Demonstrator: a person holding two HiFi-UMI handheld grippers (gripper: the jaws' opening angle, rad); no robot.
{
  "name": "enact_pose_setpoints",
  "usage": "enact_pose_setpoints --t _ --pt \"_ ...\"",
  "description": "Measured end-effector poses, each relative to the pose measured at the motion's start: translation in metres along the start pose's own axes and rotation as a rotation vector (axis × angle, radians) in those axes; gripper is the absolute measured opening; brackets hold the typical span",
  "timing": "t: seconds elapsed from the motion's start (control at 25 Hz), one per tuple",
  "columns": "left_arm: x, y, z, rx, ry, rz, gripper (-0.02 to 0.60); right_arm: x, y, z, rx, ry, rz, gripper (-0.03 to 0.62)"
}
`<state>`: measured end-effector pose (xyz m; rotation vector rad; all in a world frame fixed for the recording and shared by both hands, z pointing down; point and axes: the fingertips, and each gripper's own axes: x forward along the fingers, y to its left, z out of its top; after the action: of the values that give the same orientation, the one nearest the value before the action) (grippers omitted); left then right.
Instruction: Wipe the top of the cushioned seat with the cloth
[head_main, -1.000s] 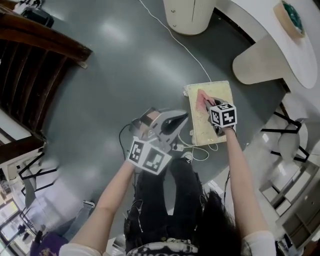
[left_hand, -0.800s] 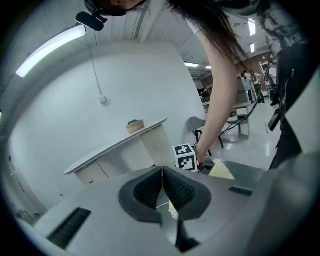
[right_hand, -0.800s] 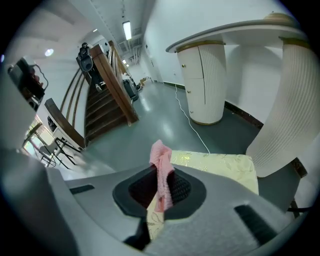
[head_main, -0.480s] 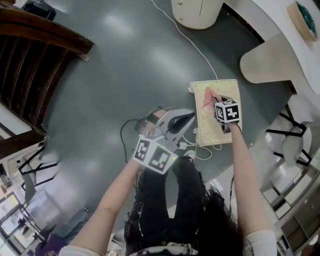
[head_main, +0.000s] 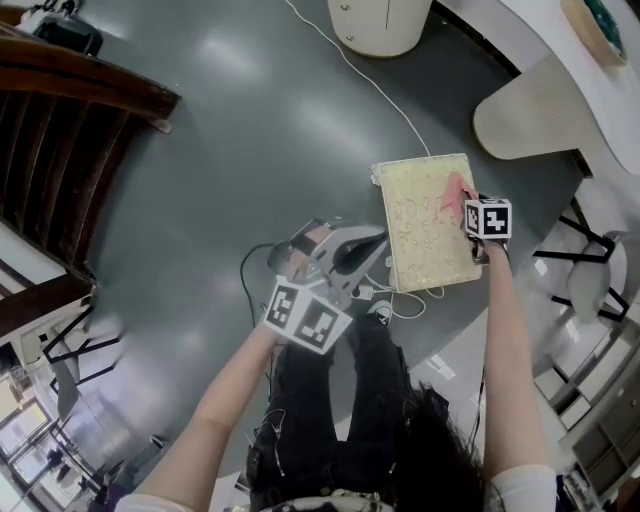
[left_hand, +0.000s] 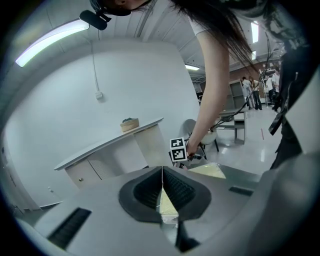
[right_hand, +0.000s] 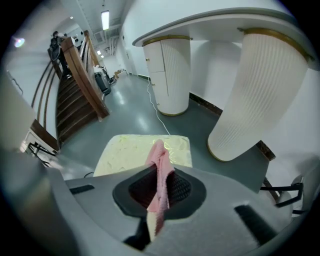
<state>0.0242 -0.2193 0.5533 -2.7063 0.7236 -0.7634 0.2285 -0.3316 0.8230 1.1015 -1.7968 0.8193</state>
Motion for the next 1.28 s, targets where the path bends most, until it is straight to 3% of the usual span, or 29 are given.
enact_pose_setpoints --t 0.2,0.32,0.6,0.92,1.08,1.28 --pt "0.008 -0.009 0.006 0.004 -0.003 -0.025 0.008 -0.014 -0.037 -0.014 0.045 0.012 -0.054 0.008" --pt "0.011 -0.012 0.012 0.008 -0.007 -0.036 0.008 -0.025 -0.039 -0.011 0.052 -0.004 -0.037 0.008" --pt "0.017 -0.011 0.022 0.012 -0.019 -0.041 0.008 -0.042 0.032 -0.009 -0.064 -0.053 0.128 0.008" --pt "0.015 -0.02 0.02 -0.007 -0.012 -0.056 0.008 -0.035 0.143 -0.045 -0.136 -0.027 0.314 0.008" --pt "0.012 -0.023 0.016 -0.021 -0.003 -0.067 0.008 -0.021 0.173 -0.062 -0.156 0.017 0.344 0.008" --pt "0.014 -0.023 0.016 -0.015 -0.004 -0.081 0.008 -0.01 0.153 -0.069 -0.139 0.042 0.3 0.008"
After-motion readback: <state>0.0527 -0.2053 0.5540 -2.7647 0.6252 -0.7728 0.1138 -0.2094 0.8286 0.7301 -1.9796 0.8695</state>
